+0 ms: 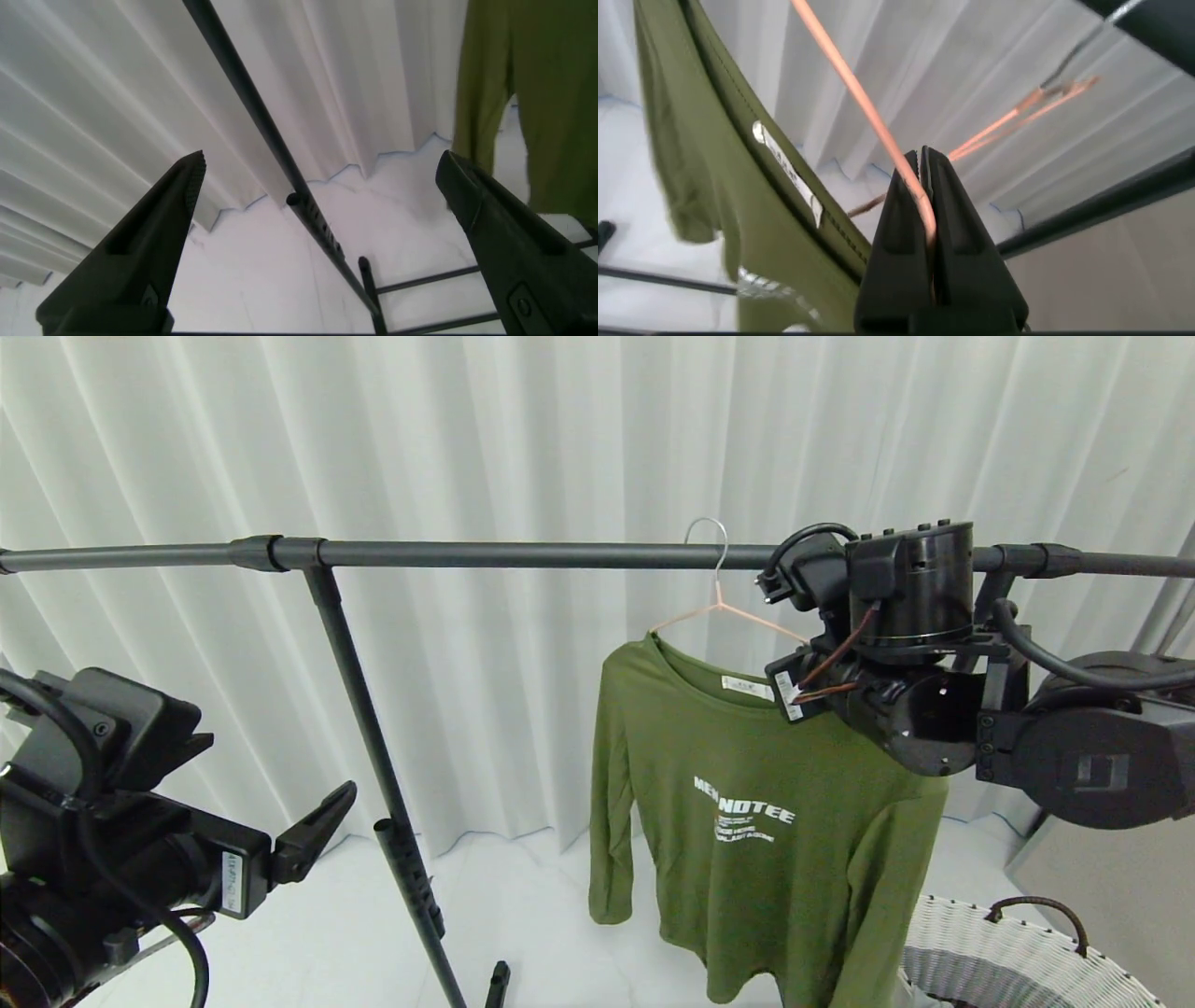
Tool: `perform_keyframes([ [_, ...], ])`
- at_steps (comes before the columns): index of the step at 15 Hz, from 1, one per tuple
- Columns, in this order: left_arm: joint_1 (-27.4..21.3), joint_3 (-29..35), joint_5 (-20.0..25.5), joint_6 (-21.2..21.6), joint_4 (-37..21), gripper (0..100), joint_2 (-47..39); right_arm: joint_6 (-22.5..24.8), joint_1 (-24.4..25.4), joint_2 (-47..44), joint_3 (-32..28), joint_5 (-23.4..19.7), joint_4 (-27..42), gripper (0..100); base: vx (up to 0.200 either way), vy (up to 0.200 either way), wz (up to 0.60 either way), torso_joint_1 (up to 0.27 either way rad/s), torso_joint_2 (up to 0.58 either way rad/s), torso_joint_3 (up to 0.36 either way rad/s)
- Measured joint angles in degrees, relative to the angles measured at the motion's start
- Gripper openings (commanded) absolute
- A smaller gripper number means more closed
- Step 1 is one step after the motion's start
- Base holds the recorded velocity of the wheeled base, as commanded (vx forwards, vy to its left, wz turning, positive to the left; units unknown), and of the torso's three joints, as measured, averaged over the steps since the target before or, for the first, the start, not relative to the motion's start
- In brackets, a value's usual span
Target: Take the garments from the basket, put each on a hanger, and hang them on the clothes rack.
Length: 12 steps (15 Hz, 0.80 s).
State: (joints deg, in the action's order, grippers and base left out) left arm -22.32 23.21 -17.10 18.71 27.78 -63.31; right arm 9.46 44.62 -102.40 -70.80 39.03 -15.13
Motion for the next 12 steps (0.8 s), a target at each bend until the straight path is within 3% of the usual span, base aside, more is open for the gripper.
perform_keyframes([
  [3,0.0,0.0,0.0,0.0,0.0,100,0.2,0.0,0.6,-0.9,-1.1,0.0,2.2,0,0.0,0.0,0.0,0.0,0.0,0.0],
  [4,0.0,0.0,0.0,0.0,0.0,100,0.2,0.0,0.7,-1.0,-1.2,0.0,2.4,100,0.0,0.0,0.0,0.0,0.0,0.0],
  [12,0.3,0.1,0.0,-0.2,0.0,100,0.6,-2.3,2.3,1.3,-0.9,0.0,1.9,100,0.0,0.0,0.0,0.0,0.0,0.0],
])
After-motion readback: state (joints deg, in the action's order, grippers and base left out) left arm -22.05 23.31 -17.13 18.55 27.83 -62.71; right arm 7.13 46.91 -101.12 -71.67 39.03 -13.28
